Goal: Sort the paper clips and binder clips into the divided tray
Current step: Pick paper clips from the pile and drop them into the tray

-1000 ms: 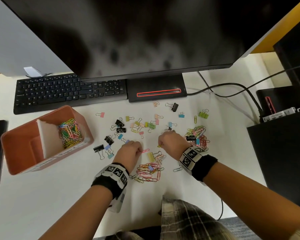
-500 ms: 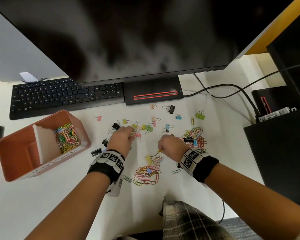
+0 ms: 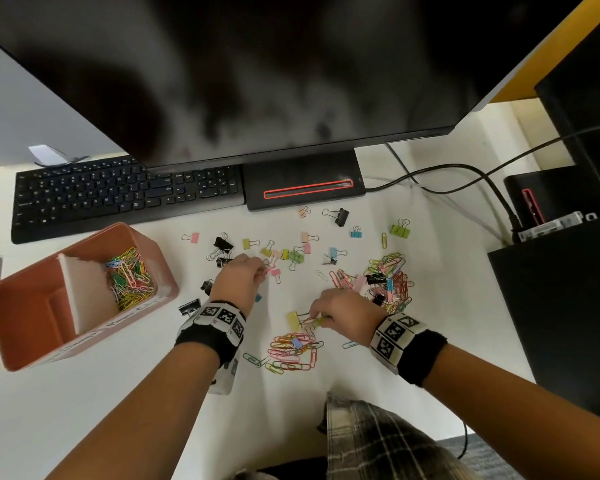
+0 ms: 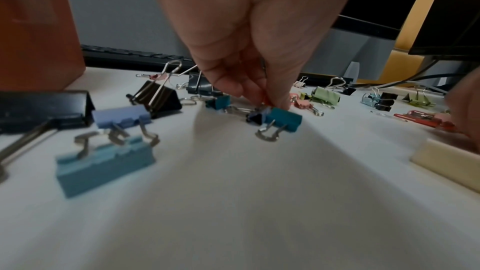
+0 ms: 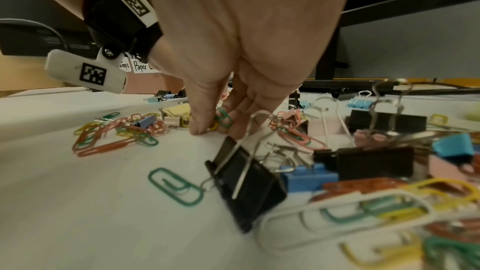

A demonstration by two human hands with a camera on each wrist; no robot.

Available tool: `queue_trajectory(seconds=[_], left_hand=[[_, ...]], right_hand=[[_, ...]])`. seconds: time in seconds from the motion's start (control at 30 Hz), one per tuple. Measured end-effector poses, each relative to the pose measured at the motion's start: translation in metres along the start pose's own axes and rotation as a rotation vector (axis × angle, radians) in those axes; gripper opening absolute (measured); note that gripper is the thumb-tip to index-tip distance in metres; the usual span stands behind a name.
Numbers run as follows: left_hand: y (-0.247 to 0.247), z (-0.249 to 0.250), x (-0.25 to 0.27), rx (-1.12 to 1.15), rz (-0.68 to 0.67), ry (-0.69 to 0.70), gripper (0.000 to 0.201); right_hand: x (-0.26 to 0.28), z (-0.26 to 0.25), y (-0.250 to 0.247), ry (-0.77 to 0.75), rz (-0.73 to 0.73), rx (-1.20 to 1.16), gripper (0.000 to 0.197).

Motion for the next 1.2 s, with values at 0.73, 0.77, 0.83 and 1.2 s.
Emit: queue_trajectory(seconds=[0.73, 0.77, 0.83, 1.2], left_hand=[[-0.006, -0.003, 0.009, -0.007, 0.01, 0.081, 0.011], [-0.006, -0.002, 0.01, -0.033, -0.02, 0.078, 0.009], [-0.005, 0.003, 0.011, -0.113, -0.072, 0.103, 0.01], [-0.004, 0.001, 0.015, 0.052, -0.03, 0.054, 0.018]], right_hand=[[0.004, 0.014, -0.002, 0.125, 0.065, -0.03, 0.015], [0.005, 0.014, -0.002, 0.123, 0.08, -0.038, 0.013], [0.006, 0.013, -0.001, 0.116, 0.092, -0.05, 0.01], [0.01, 0.02, -0.005, 0.104, 0.174, -0.094, 0.01]])
Point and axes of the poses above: each hand's wrist, its own x-axis away from the middle knuckle, its own y-axis out of the palm, z = x × y, the point moved 5 cm from there along -x, towards the middle knuckle, and after that the axes turned 12 degrees about x, right-handed, at the moved point
